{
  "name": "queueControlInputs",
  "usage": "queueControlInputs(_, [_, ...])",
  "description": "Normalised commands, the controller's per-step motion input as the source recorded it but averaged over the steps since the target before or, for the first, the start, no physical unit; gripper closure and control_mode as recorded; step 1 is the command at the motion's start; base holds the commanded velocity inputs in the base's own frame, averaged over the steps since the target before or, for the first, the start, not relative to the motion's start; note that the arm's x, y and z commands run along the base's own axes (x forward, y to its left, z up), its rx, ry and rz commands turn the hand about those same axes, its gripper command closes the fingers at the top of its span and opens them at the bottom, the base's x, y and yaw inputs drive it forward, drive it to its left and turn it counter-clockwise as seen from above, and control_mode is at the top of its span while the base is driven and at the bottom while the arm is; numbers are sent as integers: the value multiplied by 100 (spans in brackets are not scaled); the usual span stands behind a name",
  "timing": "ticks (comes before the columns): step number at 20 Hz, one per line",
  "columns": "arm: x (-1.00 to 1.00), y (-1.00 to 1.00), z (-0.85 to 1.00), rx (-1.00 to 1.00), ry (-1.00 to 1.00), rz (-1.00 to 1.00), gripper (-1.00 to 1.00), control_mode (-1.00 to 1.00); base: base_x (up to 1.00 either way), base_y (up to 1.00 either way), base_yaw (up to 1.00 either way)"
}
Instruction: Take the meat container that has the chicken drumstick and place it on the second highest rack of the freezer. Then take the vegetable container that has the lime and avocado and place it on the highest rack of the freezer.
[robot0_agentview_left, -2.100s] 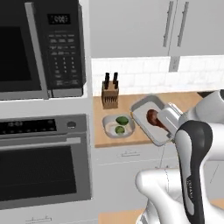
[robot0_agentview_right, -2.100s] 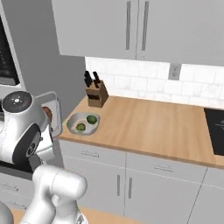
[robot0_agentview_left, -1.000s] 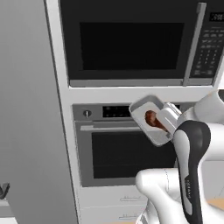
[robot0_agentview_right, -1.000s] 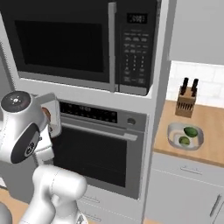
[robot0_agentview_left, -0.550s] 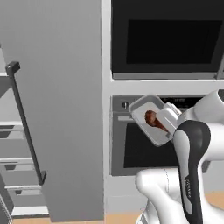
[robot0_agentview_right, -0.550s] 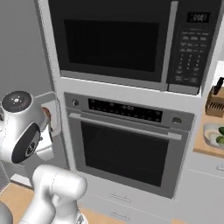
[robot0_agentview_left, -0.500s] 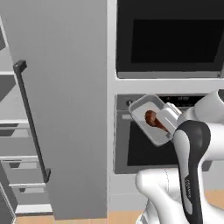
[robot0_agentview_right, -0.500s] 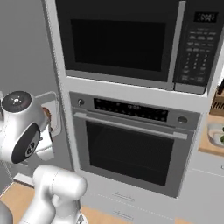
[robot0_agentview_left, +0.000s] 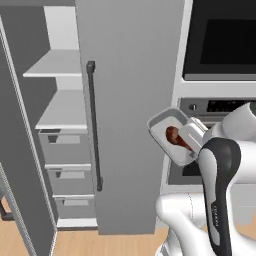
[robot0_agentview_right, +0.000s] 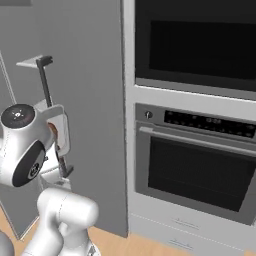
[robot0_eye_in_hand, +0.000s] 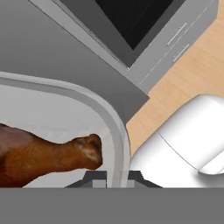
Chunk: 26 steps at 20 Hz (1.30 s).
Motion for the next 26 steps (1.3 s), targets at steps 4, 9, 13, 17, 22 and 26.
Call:
queueControlInputs(4, [0,0,0,0,0,0,100,100,-2,70,2])
queueControlInputs(9, [0,0,0,0,0,0,100,100,0,55,0])
queueControlInputs(13, [0,0,0,0,0,0,100,100,16,23,0])
queueControlInputs(17, [0,0,0,0,0,0,100,100,14,80,0])
queueControlInputs(22, [0,0,0,0,0,0,100,100,40,56,-3])
queueControlInputs(26, [0,0,0,0,0,0,100,100,50,14,-7])
